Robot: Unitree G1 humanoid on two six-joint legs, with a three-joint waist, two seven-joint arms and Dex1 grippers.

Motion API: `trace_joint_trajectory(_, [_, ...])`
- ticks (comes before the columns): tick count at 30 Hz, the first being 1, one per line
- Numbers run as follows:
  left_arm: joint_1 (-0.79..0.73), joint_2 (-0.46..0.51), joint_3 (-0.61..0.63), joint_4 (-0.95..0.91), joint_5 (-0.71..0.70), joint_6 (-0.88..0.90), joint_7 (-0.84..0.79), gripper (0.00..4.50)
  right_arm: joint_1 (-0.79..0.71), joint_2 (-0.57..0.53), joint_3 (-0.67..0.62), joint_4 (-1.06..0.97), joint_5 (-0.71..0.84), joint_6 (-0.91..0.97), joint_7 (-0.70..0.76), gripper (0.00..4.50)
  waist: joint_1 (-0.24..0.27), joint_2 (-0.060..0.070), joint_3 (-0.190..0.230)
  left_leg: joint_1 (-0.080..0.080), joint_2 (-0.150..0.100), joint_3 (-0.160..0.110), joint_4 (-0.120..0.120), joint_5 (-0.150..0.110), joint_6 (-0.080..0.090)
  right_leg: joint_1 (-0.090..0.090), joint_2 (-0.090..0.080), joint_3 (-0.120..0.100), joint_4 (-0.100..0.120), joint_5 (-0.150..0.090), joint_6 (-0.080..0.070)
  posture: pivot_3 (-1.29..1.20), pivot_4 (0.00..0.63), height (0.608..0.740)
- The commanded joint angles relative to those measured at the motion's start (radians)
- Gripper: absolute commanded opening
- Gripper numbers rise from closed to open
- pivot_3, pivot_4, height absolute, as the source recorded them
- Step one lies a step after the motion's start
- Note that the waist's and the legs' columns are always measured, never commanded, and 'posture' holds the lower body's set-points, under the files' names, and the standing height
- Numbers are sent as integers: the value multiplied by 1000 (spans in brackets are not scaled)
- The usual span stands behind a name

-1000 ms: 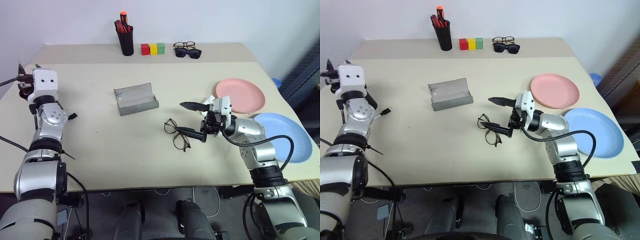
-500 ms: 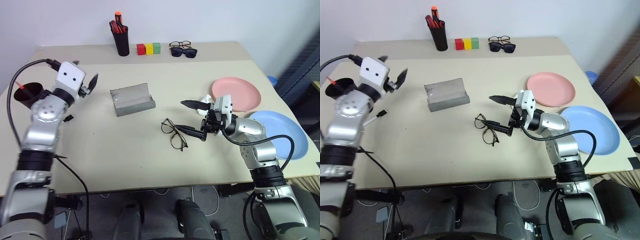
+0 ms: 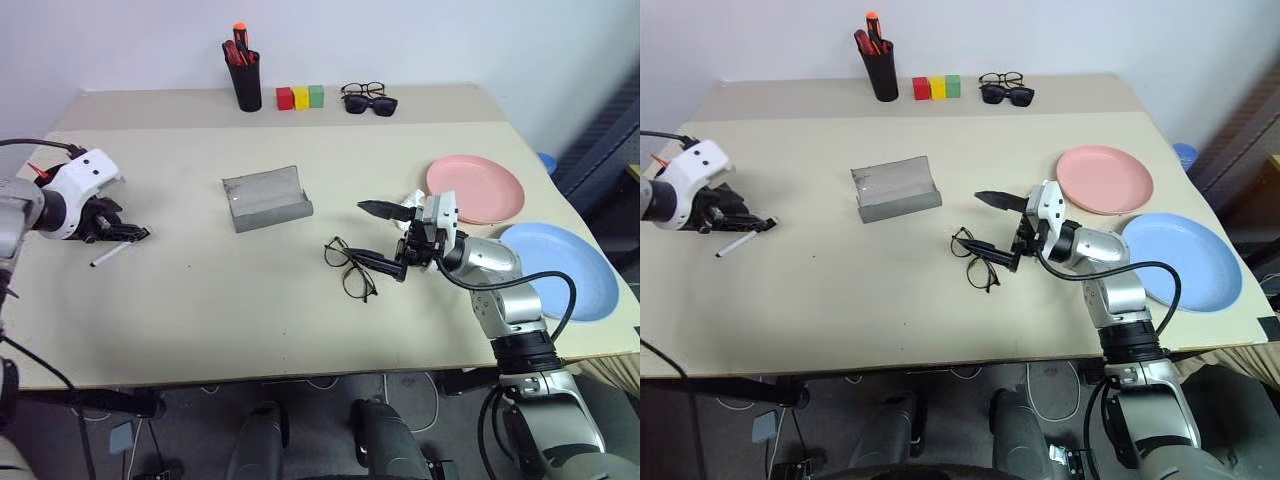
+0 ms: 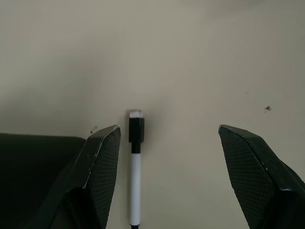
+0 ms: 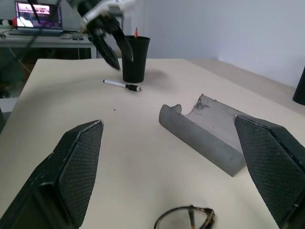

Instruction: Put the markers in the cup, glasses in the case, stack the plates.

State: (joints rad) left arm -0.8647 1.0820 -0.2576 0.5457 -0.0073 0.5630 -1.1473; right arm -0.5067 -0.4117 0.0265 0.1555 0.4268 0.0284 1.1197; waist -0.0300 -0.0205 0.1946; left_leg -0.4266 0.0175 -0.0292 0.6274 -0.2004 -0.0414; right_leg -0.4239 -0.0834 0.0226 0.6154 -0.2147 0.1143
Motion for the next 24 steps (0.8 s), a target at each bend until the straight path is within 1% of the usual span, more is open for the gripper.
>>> trace_joint_trajectory(1, [-53, -24, -20, 53, 71, 4, 9, 3305, 11, -4, -19, -64, 14, -6, -12, 4500, 0, 0, 0, 0, 0, 0, 0, 0, 0, 0, 0, 0, 0, 0, 0, 0, 150, 740])
trace_joint_trajectory(6, [-123, -89, -46, 181, 148, -12, 46, 3305, 46, -19, -23, -162, 76, 50, 11, 4500, -3, 0, 0, 0, 0, 0, 0, 0, 0, -1, 0, 0, 2, 0, 1, 0, 150, 740])
trace_joint_trajectory(10, [-160, -117, -40, 257, 182, -36, 65, 3305, 48, -21, -6, -200, 97, 82, 33, 4500, -8, -1, 0, 0, 0, -1, 0, 0, 0, -1, 0, 0, 2, 0, 1, 0, 150, 740])
trace_joint_trajectory(17, [-201, -151, -36, 346, 222, -61, 84, 3305, 31, -8, 17, -169, 74, 61, 67, 4500, -8, -1, 0, 0, 0, -1, 0, 0, 0, -1, 0, 0, 2, 0, 1, 0, 150, 740])
trace_joint_trajectory(24, [-227, -184, -46, 438, 273, -63, 145, 3305, 30, 9, 36, -106, 44, 9, 98, 4500, -6, -1, 0, 0, 0, -1, 1, 0, 0, -1, 0, 0, 2, 2, 4, 0, 150, 740])
